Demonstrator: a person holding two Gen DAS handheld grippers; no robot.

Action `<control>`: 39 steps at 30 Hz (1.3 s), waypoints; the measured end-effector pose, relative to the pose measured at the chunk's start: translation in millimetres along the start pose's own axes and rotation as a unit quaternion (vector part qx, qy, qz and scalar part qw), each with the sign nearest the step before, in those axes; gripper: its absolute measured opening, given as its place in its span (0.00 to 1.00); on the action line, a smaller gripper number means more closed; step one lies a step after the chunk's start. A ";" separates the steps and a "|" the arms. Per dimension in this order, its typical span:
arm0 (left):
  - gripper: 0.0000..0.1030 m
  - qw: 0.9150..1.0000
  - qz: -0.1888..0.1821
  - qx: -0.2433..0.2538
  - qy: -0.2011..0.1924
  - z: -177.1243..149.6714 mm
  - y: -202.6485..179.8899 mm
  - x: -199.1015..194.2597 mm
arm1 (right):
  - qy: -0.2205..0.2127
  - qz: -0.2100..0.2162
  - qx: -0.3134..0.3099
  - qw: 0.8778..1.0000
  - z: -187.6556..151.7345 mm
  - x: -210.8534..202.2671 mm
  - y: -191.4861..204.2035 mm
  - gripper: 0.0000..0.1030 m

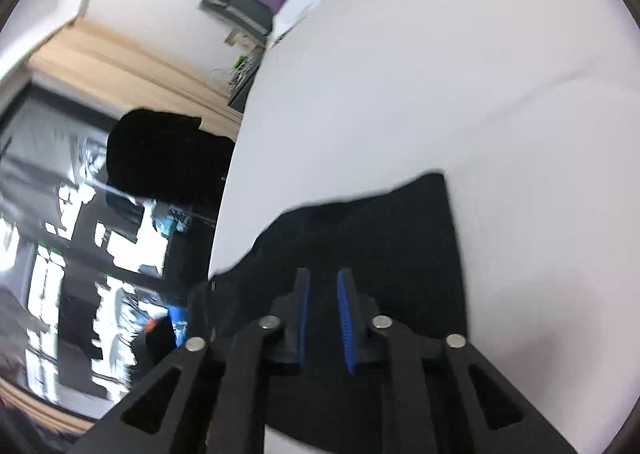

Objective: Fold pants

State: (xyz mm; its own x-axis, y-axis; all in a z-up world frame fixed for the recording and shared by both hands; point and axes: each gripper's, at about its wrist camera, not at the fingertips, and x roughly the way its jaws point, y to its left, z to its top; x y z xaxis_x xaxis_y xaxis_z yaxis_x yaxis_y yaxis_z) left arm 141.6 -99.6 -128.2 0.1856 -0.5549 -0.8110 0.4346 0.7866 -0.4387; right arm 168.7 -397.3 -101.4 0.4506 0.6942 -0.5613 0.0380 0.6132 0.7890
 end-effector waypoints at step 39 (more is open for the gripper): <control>0.96 0.910 -0.063 -0.329 -0.243 -191.2 178.2 -219.1 | 0.030 0.080 -0.023 0.996 -95.6 50.8 105.2 0.49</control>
State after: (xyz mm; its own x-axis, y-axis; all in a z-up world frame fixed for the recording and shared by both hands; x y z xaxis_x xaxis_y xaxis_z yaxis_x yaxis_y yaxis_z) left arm 9.9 214.0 -102.7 0.6089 -0.5805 -0.5406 -0.1135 0.6108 -0.7836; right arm 110.3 -261.5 -70.8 0.3930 0.8048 -0.4448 -0.0706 0.5087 0.8581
